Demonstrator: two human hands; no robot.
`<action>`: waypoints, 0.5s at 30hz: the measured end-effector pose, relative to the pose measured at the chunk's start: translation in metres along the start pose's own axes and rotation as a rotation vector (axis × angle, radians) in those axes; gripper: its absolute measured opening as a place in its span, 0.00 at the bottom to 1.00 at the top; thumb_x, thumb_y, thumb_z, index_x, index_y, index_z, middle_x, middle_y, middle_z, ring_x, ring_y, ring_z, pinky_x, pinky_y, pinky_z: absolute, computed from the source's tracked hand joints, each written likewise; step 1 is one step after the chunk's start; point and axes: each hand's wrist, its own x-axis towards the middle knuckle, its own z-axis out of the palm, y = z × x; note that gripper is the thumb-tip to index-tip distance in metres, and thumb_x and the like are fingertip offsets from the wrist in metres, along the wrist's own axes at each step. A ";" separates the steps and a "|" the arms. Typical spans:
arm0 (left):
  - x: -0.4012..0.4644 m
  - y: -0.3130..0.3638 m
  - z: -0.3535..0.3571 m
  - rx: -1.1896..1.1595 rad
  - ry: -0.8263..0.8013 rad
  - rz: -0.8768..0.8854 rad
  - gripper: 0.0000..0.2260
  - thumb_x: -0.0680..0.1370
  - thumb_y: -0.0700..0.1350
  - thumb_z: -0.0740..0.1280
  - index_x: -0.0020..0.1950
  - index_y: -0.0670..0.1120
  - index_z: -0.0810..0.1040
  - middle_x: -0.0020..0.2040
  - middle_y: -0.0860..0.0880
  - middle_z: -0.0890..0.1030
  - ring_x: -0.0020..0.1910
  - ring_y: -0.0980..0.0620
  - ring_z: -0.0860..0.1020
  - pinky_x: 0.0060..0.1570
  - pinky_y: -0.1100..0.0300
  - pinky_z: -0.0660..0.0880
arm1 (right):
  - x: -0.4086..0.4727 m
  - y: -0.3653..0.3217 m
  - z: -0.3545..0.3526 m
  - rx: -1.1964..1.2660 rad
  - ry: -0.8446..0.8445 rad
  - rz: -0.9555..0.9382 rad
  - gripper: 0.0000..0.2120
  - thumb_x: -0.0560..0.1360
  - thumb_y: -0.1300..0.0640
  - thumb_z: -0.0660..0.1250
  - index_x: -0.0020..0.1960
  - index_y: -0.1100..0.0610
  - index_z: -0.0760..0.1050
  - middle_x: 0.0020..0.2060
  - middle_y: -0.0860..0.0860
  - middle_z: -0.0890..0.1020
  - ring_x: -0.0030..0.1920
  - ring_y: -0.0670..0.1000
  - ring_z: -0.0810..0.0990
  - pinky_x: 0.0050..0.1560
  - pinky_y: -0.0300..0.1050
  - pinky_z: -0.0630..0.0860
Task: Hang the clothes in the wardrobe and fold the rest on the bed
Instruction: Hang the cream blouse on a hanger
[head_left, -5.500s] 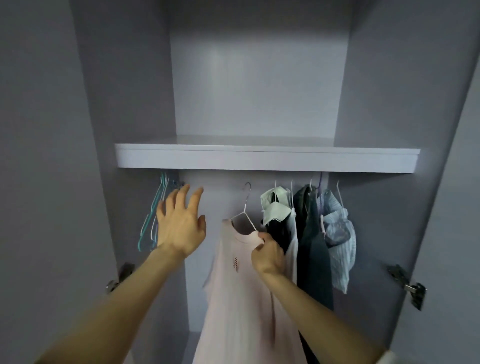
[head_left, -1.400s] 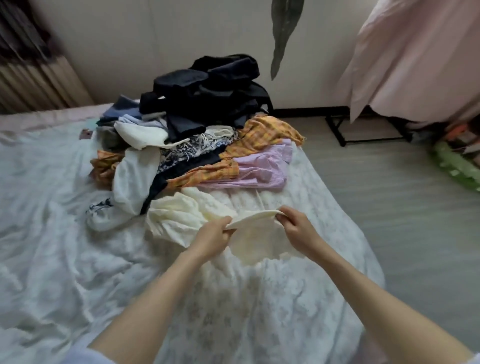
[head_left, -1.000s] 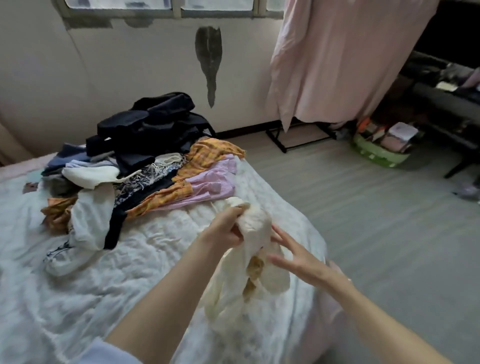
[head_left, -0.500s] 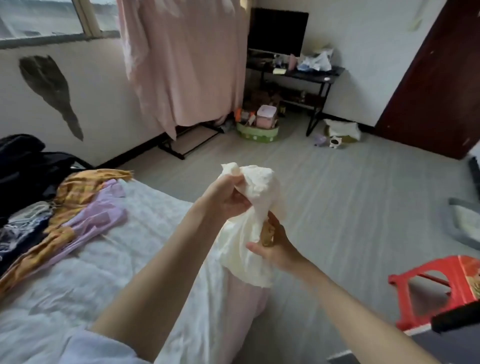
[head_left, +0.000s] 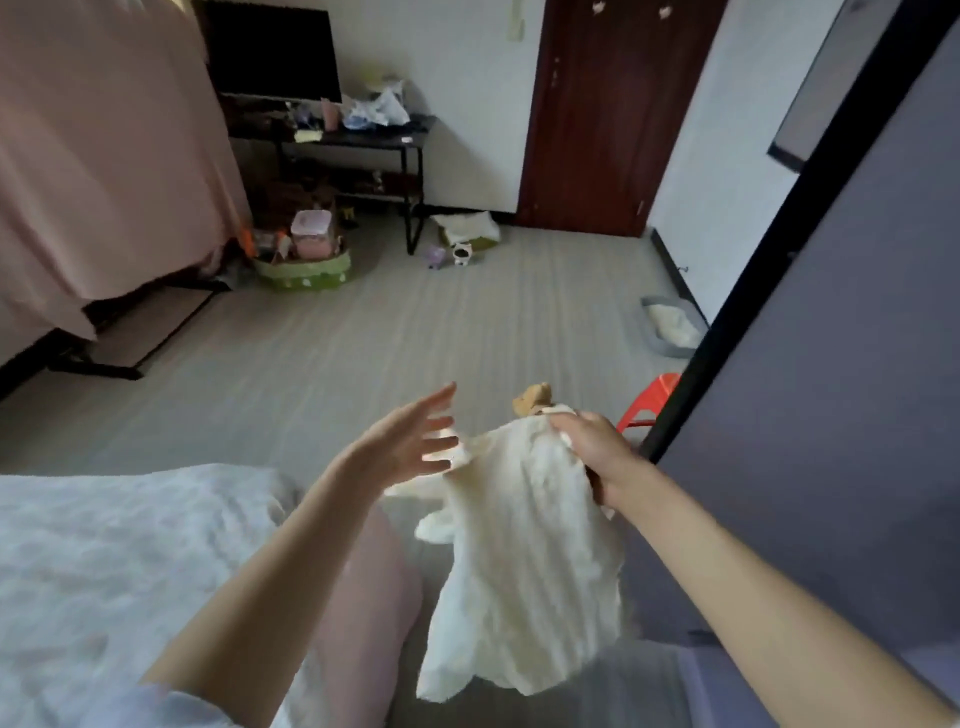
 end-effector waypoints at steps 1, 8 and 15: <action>0.005 -0.008 0.009 0.074 -0.083 0.034 0.28 0.73 0.60 0.66 0.69 0.49 0.69 0.64 0.51 0.76 0.58 0.50 0.76 0.58 0.51 0.72 | -0.002 -0.003 -0.006 0.050 0.035 0.027 0.08 0.77 0.64 0.61 0.41 0.58 0.76 0.29 0.50 0.79 0.30 0.48 0.79 0.31 0.37 0.73; 0.005 -0.022 0.051 0.450 -0.525 0.086 0.29 0.69 0.60 0.73 0.67 0.55 0.71 0.56 0.53 0.82 0.55 0.52 0.81 0.49 0.58 0.79 | -0.010 -0.021 -0.040 0.453 0.185 0.024 0.08 0.77 0.57 0.62 0.39 0.53 0.71 0.32 0.50 0.74 0.33 0.49 0.76 0.34 0.41 0.75; 0.008 -0.005 0.079 0.095 -0.320 -0.068 0.12 0.79 0.45 0.61 0.52 0.37 0.77 0.41 0.42 0.81 0.35 0.48 0.80 0.35 0.60 0.78 | -0.041 0.003 -0.067 0.035 -0.015 -0.023 0.30 0.67 0.45 0.73 0.67 0.45 0.69 0.64 0.52 0.75 0.59 0.50 0.78 0.55 0.45 0.77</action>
